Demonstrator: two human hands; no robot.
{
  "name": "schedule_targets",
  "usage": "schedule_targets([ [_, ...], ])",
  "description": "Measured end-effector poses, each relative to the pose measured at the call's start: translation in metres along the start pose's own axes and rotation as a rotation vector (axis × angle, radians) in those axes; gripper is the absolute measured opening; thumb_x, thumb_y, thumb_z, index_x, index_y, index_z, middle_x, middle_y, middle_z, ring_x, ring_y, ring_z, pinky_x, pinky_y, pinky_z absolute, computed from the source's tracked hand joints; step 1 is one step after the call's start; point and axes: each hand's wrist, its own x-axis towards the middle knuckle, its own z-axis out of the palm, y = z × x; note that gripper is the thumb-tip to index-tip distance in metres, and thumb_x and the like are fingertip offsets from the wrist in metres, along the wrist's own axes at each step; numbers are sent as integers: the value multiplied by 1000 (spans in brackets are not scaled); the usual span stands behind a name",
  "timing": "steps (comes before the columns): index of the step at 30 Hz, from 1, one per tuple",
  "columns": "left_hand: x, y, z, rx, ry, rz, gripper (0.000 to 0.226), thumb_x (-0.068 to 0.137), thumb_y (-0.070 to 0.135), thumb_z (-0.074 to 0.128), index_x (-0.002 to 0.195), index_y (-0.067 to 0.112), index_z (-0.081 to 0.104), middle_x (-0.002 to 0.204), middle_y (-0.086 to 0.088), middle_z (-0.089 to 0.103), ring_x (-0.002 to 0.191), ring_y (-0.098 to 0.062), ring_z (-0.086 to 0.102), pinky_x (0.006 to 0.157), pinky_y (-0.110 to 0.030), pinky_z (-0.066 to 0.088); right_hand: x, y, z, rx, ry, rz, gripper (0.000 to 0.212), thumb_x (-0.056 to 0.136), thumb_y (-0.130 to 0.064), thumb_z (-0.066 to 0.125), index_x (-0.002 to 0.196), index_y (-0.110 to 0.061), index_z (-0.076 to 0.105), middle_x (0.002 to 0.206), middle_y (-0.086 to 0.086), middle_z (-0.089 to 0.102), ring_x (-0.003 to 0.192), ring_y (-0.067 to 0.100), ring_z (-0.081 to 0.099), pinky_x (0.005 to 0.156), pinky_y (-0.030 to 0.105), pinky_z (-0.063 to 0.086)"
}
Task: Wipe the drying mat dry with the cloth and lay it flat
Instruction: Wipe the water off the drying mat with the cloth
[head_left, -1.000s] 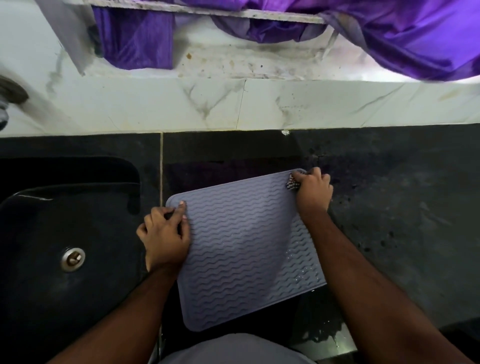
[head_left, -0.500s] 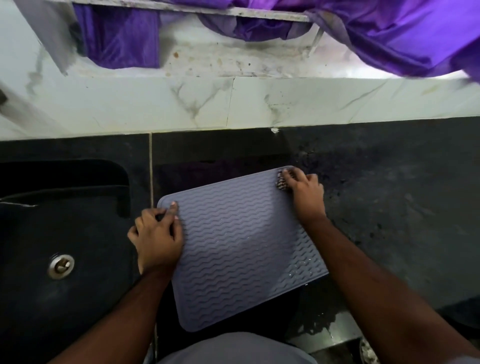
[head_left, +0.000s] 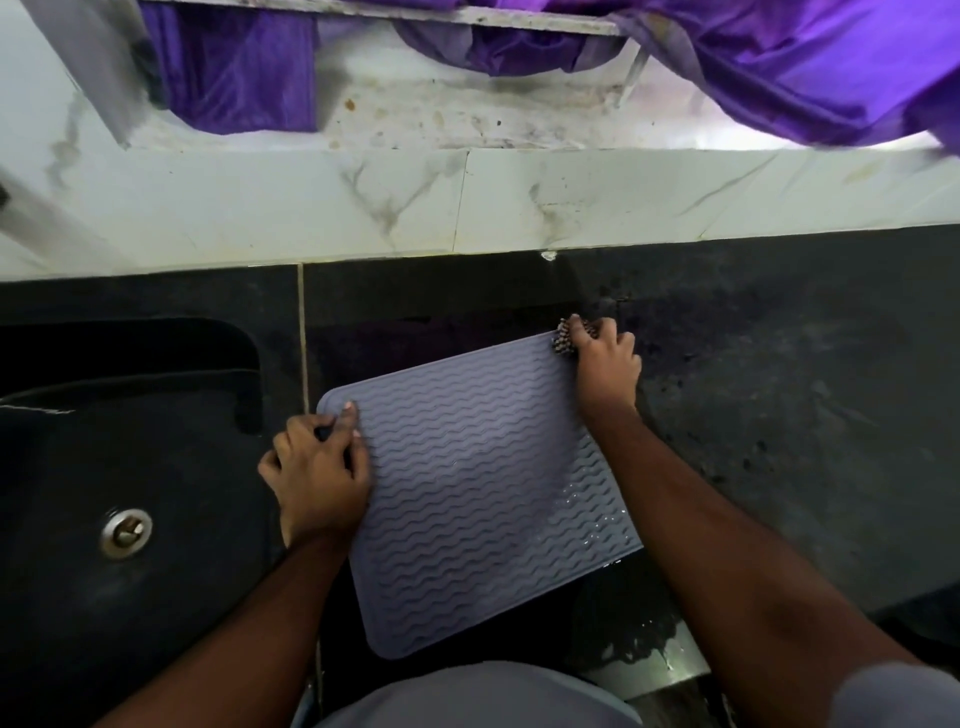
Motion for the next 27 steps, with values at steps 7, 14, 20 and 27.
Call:
schedule_targets([
  [7,-1,0,2,18,11,12,46,89,38,50,132,35,65,114,-5,48,102,-29,44,91,-50,33,-19,-4,-2,49,-48,104,55,103,-11,40,154,-29,30,146,13,33,123,38,40,92,53,47],
  [14,0,0,1,1,6,12,47,89,39,47,132,35,64,114,-5,47,102,-29,44,92,-51,33,-1,-6,-21,-55,-56,16,53,103,-14,44,153,-28,33,145,14,36,125,37,41,96,52,45],
  [20,0,0,2,19,5,24,47,89,39,48,133,34,64,119,-6,47,104,-30,45,92,-50,33,-58,-61,1,140,-64,-283,61,101,-48,42,157,-29,27,151,8,34,124,30,40,99,44,47],
  [27,0,1,1,17,10,10,46,89,38,50,131,34,65,121,-6,49,106,-30,45,92,-50,33,-18,-47,-5,183,-81,-173,52,103,-36,47,154,-31,37,145,5,43,119,31,43,91,47,50],
])
